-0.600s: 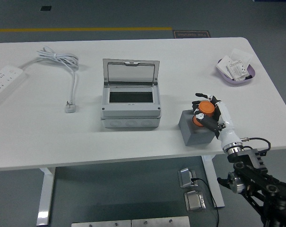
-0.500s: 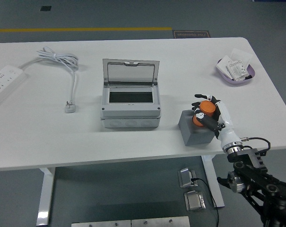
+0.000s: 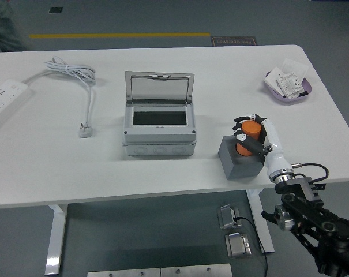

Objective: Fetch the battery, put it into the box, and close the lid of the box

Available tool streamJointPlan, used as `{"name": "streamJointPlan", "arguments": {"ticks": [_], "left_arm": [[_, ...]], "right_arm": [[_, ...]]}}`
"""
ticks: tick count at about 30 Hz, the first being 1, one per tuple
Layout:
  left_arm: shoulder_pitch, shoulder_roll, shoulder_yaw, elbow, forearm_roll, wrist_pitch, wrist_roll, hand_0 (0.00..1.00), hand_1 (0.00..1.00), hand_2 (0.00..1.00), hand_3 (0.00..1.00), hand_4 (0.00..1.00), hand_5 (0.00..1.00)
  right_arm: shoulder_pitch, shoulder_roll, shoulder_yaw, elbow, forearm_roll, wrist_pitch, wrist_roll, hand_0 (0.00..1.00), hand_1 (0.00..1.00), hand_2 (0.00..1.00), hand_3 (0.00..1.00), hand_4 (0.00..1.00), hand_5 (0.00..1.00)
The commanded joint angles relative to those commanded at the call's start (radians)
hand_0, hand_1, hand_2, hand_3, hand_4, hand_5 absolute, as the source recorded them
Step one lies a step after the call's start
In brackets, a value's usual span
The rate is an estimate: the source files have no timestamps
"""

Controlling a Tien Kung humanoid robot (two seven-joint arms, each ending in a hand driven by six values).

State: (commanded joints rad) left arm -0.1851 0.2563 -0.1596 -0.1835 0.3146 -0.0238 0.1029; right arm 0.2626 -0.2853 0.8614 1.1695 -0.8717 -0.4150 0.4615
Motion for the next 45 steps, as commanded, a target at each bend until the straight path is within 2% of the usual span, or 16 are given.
{"name": "streamJointPlan", "arguments": {"ticks": [7, 8, 9, 15, 18, 20, 24, 28, 32, 37, 45], "left_arm": [[-0.001, 0.000, -0.008, -0.001, 0.011, -0.001, 0.003, 0.573, 0.690, 0.552, 0.597, 0.512, 0.147], [-0.001, 0.000, -0.010, -0.001, 0.014, -0.001, 0.003, 0.573, 0.690, 0.556, 0.596, 0.513, 0.147], [0.000, 0.000, -0.012, -0.001, 0.017, -0.001, 0.004, 0.573, 0.690, 0.556, 0.596, 0.513, 0.147], [0.001, -0.001, -0.025, 0.000, 0.032, -0.001, 0.008, 0.573, 0.691, 0.556, 0.597, 0.516, 0.151], [0.002, 0.000, -0.033, 0.000, 0.042, -0.001, 0.011, 0.573, 0.691, 0.556, 0.597, 0.516, 0.151], [0.002, 0.001, -0.041, 0.000, 0.051, -0.001, 0.014, 0.573, 0.691, 0.557, 0.596, 0.520, 0.155], [0.002, 0.002, -0.054, 0.000, 0.064, -0.002, 0.018, 0.573, 0.691, 0.557, 0.596, 0.520, 0.155], [0.004, 0.002, -0.078, 0.000, 0.087, -0.004, 0.027, 0.575, 0.691, 0.559, 0.597, 0.523, 0.157], [0.006, 0.004, -0.105, 0.001, 0.112, -0.005, 0.037, 0.576, 0.691, 0.560, 0.597, 0.522, 0.158], [0.007, 0.008, -0.139, 0.002, 0.149, -0.006, 0.050, 0.576, 0.691, 0.560, 0.597, 0.522, 0.158], [0.003, 0.013, -0.154, 0.002, 0.171, -0.008, 0.054, 0.576, 0.691, 0.562, 0.597, 0.523, 0.164]], "right_arm": [[0.031, -0.013, 0.013, 0.030, -0.085, -0.023, -0.035, 0.206, 0.205, 0.240, 0.260, 0.002, 0.002], [0.037, -0.014, 0.013, 0.034, -0.101, -0.026, -0.043, 0.138, 0.224, 0.267, 0.259, 0.002, 0.002], [0.043, -0.015, 0.012, 0.038, -0.117, -0.029, -0.051, 0.138, 0.224, 0.267, 0.259, 0.002, 0.002], [0.119, -0.014, -0.034, 0.057, -0.255, -0.044, -0.158, 0.140, 0.231, 0.268, 0.253, 0.002, 0.002], [0.175, -0.006, -0.077, 0.061, -0.350, -0.019, -0.237, 0.140, 0.231, 0.268, 0.253, 0.002, 0.002], [0.219, 0.005, -0.113, 0.059, -0.419, 0.014, -0.296, 0.108, 0.231, 0.270, 0.253, 0.002, 0.002], [0.302, 0.032, -0.177, 0.050, -0.550, 0.083, -0.410, 0.108, 0.231, 0.270, 0.253, 0.002, 0.002], [0.389, 0.060, -0.244, 0.024, -0.666, 0.145, -0.514, 0.095, 0.232, 0.271, 0.252, 0.002, 0.002], [0.475, 0.084, -0.305, -0.018, -0.756, 0.180, -0.600, 0.095, 0.233, 0.275, 0.252, 0.002, 0.002], [0.572, 0.116, -0.370, -0.076, -0.783, 0.197, -0.637, 0.095, 0.233, 0.275, 0.252, 0.002, 0.002], [0.655, 0.174, -0.469, -0.178, -0.725, 0.178, -0.618, 0.097, 0.234, 0.277, 0.257, 0.002, 0.002]]}}
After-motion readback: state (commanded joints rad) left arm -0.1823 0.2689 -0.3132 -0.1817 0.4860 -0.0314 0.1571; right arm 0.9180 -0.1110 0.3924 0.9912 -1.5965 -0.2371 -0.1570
